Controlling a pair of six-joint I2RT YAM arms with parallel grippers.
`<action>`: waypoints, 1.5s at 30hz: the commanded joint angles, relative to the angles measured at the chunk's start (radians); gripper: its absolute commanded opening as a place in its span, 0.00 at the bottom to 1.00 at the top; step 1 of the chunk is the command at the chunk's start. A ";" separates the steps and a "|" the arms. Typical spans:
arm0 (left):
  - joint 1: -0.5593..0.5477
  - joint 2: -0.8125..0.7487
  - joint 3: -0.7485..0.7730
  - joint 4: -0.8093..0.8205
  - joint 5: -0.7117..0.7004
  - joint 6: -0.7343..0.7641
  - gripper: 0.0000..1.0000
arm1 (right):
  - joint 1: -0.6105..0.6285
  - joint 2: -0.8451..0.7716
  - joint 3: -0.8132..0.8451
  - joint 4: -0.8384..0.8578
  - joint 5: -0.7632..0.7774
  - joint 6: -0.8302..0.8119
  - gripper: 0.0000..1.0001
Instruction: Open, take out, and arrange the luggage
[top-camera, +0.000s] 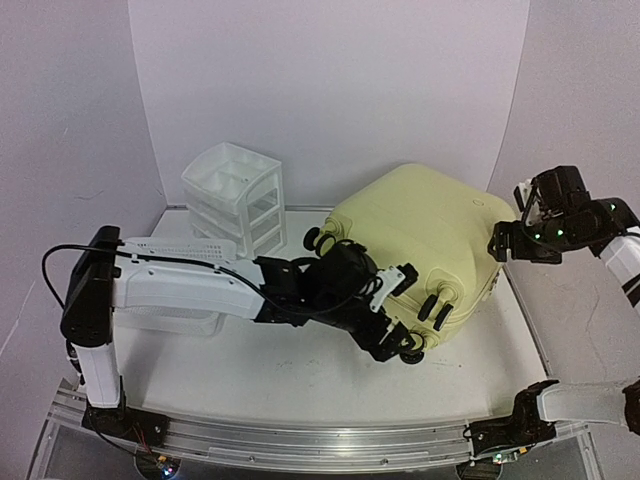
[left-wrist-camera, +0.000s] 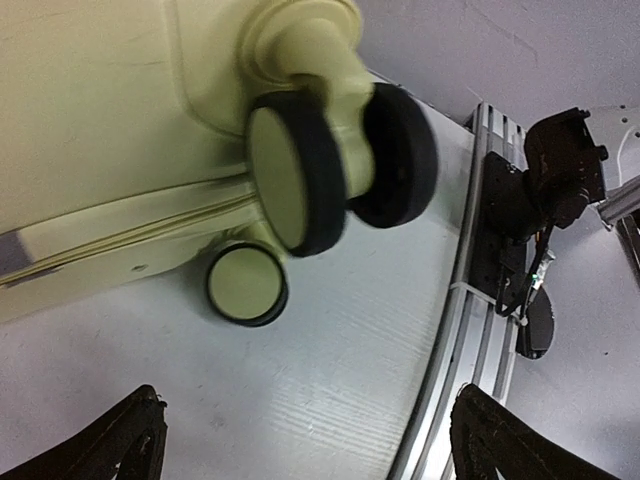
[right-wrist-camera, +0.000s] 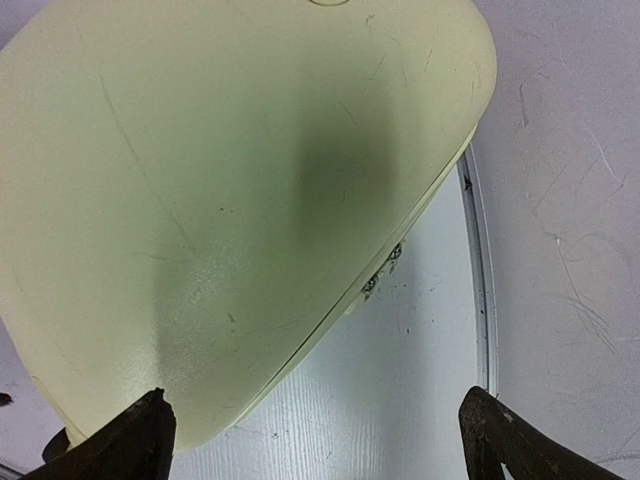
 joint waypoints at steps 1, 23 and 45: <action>-0.052 0.095 0.175 0.090 0.022 0.011 0.99 | -0.006 -0.059 0.058 -0.003 -0.047 0.028 0.98; -0.091 0.355 0.514 0.103 -0.336 -0.026 0.80 | -0.009 -0.148 0.033 -0.018 -0.092 0.057 0.98; 0.013 -0.111 -0.029 -0.056 -0.481 -0.037 0.29 | -0.009 -0.050 0.040 -0.022 -0.084 0.042 0.98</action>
